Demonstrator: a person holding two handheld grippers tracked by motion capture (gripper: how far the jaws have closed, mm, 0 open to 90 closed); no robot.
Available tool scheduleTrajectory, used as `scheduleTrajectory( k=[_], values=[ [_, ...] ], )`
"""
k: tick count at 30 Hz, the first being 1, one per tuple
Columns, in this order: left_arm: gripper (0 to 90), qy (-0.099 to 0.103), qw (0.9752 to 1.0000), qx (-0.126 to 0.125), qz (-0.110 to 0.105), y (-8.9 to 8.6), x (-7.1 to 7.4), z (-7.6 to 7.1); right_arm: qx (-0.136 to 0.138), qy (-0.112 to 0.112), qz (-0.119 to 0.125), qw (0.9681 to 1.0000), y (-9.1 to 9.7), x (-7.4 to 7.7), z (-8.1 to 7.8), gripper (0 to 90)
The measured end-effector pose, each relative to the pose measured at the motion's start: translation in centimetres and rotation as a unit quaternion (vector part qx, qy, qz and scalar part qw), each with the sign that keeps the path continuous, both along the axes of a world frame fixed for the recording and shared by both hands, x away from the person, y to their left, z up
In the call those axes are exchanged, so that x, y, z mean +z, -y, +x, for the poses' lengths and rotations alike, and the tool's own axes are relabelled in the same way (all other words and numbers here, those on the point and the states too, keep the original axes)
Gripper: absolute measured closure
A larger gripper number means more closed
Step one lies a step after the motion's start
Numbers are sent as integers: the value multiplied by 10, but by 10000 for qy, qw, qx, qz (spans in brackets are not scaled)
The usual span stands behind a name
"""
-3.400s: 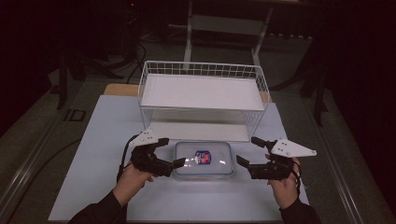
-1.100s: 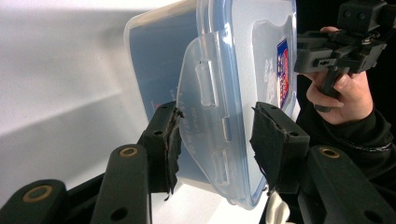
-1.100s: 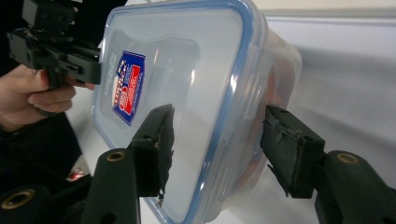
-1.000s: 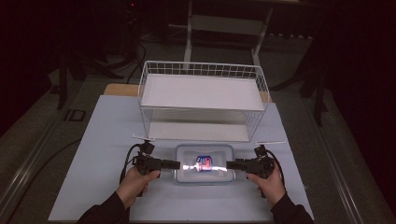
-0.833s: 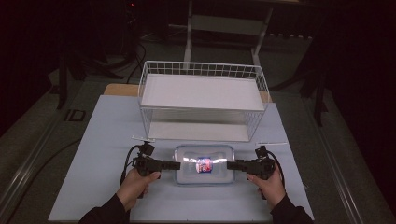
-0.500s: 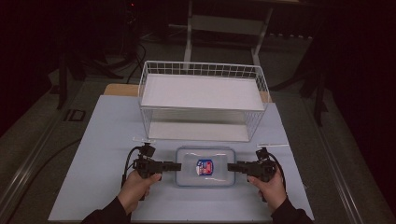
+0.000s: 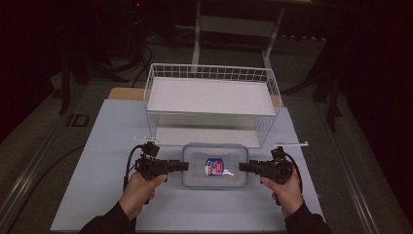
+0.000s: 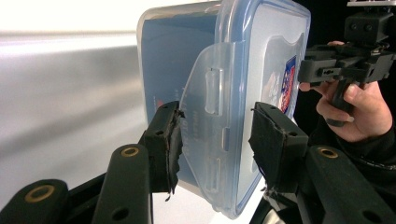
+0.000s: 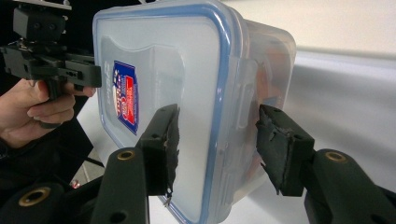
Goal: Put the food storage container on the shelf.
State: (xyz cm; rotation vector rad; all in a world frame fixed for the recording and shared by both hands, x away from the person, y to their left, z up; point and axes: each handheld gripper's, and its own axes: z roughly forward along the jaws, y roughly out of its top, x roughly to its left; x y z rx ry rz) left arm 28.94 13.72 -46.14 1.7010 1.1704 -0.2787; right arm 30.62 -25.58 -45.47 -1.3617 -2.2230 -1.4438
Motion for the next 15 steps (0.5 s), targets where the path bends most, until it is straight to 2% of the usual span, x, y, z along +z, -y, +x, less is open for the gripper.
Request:
scheduleTrajectory(
  k=[9, 15],
  values=[
    [535, 314, 9994, 89, -128, -6, 41, 4, -60, 447, 73, 9990, -6, 47, 5, 498],
    [536, 579, 9981, 133, -136, -13, 74, 11, -60, 637, 132, 9979, -12, 77, 12, 499]
  ],
)
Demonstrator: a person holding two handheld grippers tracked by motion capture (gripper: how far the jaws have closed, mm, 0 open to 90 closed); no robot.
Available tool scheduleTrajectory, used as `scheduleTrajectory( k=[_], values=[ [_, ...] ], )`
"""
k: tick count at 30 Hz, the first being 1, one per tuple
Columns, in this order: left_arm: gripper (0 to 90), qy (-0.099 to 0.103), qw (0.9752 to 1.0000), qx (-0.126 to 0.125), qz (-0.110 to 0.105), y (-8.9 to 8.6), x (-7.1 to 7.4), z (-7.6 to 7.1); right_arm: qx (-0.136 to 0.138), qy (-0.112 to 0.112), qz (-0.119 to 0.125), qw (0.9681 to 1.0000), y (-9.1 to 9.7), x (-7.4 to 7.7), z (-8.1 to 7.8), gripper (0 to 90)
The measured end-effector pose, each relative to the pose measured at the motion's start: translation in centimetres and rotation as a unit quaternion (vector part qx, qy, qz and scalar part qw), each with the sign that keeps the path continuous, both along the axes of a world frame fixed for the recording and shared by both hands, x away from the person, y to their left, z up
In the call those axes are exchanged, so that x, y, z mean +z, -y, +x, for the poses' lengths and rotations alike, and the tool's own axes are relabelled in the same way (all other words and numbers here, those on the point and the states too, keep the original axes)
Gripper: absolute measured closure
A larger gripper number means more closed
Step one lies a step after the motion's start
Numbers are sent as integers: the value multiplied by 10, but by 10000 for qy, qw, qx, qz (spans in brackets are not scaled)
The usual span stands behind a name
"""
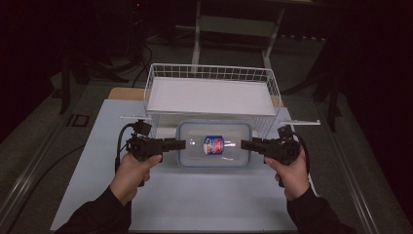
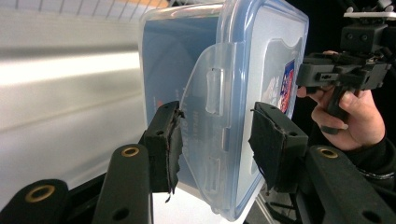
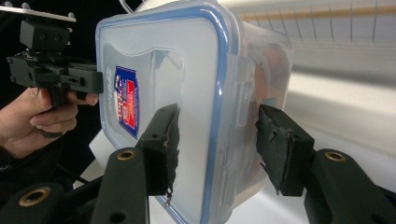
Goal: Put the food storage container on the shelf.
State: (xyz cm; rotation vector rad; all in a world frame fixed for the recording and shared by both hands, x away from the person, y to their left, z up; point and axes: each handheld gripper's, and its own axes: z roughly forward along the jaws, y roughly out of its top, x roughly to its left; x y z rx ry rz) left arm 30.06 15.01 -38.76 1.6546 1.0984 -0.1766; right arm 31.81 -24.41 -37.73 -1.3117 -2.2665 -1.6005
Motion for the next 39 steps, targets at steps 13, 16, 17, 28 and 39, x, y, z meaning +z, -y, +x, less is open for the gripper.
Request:
scheduleTrajectory(
  k=[13, 16, 17, 28, 39],
  values=[
    [535, 366, 9991, 183, -58, -2, 55, 29, -181, 381, 171, 9990, -6, 58, 31, 495],
    [533, 378, 9992, 150, -39, 0, 65, 45, -251, 407, 214, 9986, -5, 66, 40, 493],
    [533, 357, 9992, 145, -54, 0, 66, 49, -297, 457, 213, 9983, -4, 69, 44, 493],
    [528, 305, 9985, 447, -75, -1, 70, 85, -472, 282, 181, 9983, -11, 73, 86, 479],
    [525, 102, 9984, 517, -219, -6, 64, 106, -548, 60, 300, 9980, -14, 68, 106, 485]
  ],
)
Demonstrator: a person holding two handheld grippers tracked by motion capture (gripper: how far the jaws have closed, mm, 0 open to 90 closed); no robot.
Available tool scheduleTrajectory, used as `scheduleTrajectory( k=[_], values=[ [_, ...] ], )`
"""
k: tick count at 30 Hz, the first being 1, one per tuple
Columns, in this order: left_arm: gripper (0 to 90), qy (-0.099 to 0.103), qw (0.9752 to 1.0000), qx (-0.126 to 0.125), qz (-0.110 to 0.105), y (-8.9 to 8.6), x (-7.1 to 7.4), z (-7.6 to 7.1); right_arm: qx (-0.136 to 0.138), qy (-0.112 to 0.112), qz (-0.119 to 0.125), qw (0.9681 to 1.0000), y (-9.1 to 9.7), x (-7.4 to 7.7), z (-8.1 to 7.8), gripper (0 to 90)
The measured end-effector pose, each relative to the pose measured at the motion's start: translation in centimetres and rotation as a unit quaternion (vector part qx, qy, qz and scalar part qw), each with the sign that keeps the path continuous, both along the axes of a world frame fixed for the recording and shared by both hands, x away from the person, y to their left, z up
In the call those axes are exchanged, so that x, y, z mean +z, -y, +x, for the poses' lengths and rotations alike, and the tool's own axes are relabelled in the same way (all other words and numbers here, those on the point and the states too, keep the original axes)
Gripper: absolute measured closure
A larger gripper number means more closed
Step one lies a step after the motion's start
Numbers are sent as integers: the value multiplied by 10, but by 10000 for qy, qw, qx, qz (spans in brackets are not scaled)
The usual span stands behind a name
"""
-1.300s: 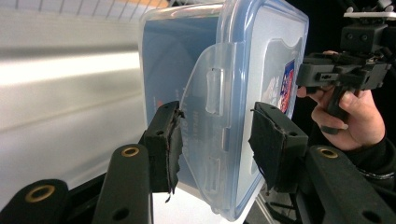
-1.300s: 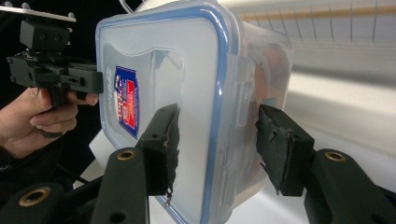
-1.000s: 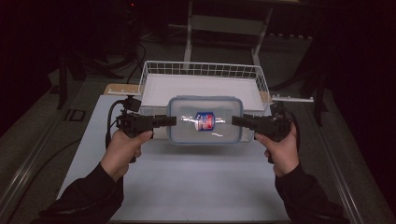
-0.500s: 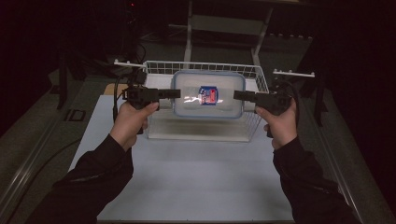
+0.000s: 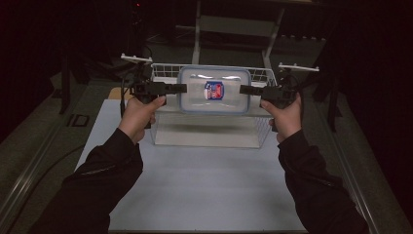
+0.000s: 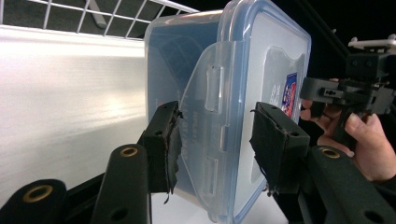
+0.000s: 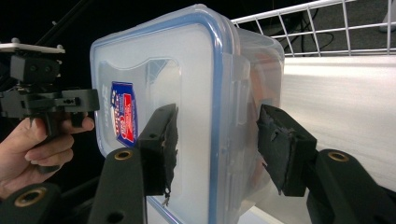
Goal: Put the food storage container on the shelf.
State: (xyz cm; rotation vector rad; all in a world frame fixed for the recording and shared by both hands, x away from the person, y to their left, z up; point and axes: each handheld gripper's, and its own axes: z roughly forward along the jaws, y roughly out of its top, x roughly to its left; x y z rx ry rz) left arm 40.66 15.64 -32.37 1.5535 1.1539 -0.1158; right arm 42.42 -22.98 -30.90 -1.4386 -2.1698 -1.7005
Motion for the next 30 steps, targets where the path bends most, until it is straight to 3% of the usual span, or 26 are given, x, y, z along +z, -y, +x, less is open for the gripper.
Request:
scheduleTrajectory(
  k=[7, 13, 25, 27, 30],
  values=[
    [512, 0, 10000, 35, -36, 0, -2, 9, -161, -59, -145, 9997, -6, 2, 5, 442],
    [476, -137, 9998, 114, -95, 2, -5, 21, -326, -180, -204, 9991, -11, 0, 13, 399],
    [432, -417, 9985, 282, -225, 3, -11, 34, -522, -346, -254, 9977, -14, 0, 30, 399],
    [422, -390, 9983, 404, -141, 2, -13, 35, -552, -341, -280, 9975, -15, -1, 34, 436],
    [443, -299, 9987, 392, -94, 2, -13, 36, -601, -421, -256, 9970, -14, -5, 40, 423]
  ],
)
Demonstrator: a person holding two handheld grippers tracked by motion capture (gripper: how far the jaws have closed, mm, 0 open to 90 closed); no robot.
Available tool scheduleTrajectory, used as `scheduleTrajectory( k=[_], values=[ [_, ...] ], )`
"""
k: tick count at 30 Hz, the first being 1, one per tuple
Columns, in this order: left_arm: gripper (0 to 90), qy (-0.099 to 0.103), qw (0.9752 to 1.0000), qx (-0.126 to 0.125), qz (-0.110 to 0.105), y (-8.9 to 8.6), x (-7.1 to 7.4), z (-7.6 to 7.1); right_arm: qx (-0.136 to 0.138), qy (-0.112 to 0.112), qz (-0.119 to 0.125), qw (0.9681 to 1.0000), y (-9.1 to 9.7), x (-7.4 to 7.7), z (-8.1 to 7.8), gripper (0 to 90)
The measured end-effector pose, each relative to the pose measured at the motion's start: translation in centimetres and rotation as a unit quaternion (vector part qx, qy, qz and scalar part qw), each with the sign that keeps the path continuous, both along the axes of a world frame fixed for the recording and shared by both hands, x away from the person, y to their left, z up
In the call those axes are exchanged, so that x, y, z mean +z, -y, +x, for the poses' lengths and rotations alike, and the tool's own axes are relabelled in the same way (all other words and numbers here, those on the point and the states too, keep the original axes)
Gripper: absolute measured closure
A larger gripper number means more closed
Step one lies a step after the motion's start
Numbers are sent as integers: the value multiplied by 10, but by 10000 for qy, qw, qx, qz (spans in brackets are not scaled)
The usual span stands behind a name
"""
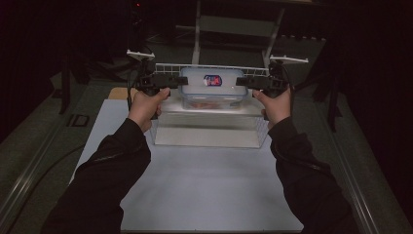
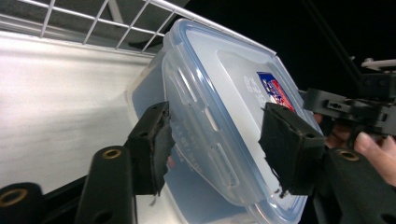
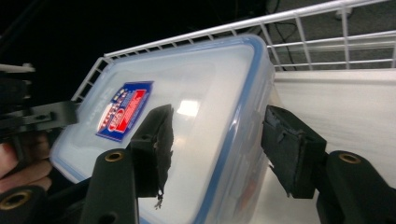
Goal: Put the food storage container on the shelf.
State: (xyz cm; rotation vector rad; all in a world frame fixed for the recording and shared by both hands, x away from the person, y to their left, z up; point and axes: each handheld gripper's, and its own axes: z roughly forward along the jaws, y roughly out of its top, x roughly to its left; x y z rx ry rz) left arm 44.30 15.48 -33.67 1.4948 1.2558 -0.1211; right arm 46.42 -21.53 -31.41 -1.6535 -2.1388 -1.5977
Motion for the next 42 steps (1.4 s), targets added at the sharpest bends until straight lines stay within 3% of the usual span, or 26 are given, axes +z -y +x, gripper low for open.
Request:
scheduleTrajectory(
  k=[4, 7, 9, 13, 17, 21, 24, 28, 31, 34, 39, 42],
  values=[
    [442, 257, 9993, 96, 256, 2, 6, -3, 5, 79, -34, 10000, 0, 1, 0, 410],
    [372, 545, 9979, 223, 253, -3, 13, -10, -22, 279, -136, 9995, 2, 7, -5, 394],
    [343, 681, 9973, 166, 233, -6, 16, -16, -13, 399, -141, 9991, 4, 12, -10, 390],
    [253, 1099, 9936, 0, 277, -10, 19, -34, 128, 625, -190, 9978, 3, 20, -23, 384],
    [147, 1519, 9874, -97, 432, -7, 20, -54, 341, 838, -218, 9957, -2, 24, -40, 383],
    [0, 1685, 9834, -277, 618, 0, 18, -71, 604, 1047, -313, 9922, -10, 25, -56, 376],
    [0, 1814, 9799, -367, 743, 4, 13, -83, 857, 1155, -381, 9889, -19, 22, -70, 431],
    [0, 1981, 9762, -392, 786, 8, 4, -100, 989, 1333, -521, 9847, -30, 18, -86, 586],
    [0, 2108, 9731, -402, 840, 9, -4, -110, 1064, 1427, -654, 9819, -37, 10, -94, 774],
    [0, 2167, 9707, -419, 954, 11, -16, -121, 1150, 1383, -756, 9808, -43, 1, -95, 894],
    [0, 2192, 9700, -437, 954, 12, -38, -136, 1235, 1143, -731, 9830, -52, -16, -89, 899],
    [0, 2282, 9666, -421, 1090, 13, -50, -144, 1262, 1109, -772, 9828, -58, -20, -85, 898]
  ],
)
